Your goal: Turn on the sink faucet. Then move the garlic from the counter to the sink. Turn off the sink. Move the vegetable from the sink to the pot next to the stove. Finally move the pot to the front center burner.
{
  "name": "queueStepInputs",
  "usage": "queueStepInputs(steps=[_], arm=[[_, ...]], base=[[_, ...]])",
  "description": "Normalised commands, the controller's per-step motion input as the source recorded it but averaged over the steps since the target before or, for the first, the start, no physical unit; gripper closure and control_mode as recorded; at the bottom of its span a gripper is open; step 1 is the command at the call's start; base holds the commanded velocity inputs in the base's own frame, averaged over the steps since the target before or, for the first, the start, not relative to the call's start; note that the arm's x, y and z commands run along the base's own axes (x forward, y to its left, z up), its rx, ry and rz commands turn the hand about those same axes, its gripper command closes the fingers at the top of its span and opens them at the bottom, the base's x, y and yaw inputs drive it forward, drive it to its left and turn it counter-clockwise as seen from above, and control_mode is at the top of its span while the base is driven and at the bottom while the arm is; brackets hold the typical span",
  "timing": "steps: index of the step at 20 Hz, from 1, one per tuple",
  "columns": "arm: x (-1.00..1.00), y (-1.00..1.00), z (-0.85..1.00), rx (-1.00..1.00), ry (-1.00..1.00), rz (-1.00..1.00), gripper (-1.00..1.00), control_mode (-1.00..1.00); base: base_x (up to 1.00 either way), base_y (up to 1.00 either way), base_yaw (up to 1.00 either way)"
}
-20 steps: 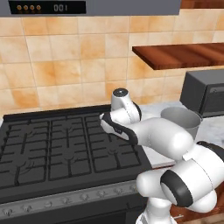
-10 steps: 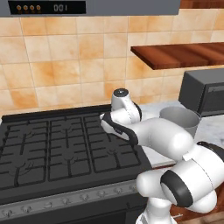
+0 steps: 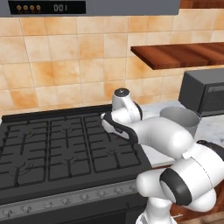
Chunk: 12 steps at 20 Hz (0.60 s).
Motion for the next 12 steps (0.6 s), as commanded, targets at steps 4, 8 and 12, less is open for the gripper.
queueStepInputs(steps=[4, 8, 12], arm=[[0.23, -0.46, 0.16, 0.00, 0.00, -0.08, 1.00, -1.00], [0.22, -0.55, 0.21, 0.00, 0.00, -0.10, 1.00, -1.00], [0.08, -0.83, 0.19, 0.00, 0.00, -0.09, 1.00, -1.00]], base=[[0.00, 0.00, 0.00], [0.00, 0.00, 0.00], [0.00, 0.00, 0.00]])
